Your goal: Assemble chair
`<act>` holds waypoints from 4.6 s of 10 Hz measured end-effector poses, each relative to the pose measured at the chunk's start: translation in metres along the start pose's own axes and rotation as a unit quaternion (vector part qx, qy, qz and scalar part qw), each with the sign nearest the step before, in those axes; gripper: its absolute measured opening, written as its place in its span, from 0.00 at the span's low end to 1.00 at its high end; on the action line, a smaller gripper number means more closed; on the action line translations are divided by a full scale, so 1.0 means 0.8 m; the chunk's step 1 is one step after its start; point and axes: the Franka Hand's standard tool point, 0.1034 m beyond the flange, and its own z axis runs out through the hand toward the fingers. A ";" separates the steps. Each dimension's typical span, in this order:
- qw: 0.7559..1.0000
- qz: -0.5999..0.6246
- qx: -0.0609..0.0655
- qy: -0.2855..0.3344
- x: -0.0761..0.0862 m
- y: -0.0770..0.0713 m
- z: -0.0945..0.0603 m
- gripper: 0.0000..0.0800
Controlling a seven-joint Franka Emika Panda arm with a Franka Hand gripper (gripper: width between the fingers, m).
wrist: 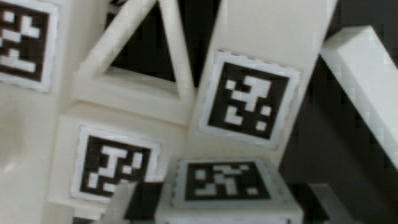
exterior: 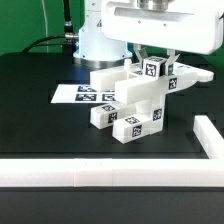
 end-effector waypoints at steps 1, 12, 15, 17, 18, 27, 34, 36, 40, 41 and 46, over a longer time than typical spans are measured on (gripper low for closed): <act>1.000 0.012 0.000 0.000 0.000 0.000 0.000 0.34; 0.999 0.027 0.016 -0.014 -0.034 -0.006 -0.023 0.81; 0.999 0.028 0.014 -0.017 -0.039 0.000 -0.022 0.81; 0.999 0.028 0.014 -0.017 -0.040 0.001 -0.021 0.81; 0.999 0.028 0.014 -0.018 -0.040 0.001 -0.021 0.81; 0.994 -0.103 0.024 -0.016 -0.081 0.020 -0.017 0.81; 0.949 -0.311 0.038 -0.016 -0.095 0.082 -0.004 0.81; 0.928 -0.372 0.031 -0.001 -0.092 0.092 0.011 0.81; 0.882 -0.472 0.017 -0.008 -0.103 0.127 0.034 0.81; 0.882 -0.472 0.015 -0.009 -0.102 0.128 0.036 0.81; 0.884 -0.467 0.005 0.000 -0.072 0.107 0.042 0.81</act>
Offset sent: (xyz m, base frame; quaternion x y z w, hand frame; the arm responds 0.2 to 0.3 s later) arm 0.0000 0.0000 0.0000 0.0000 0.0000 0.1296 0.9916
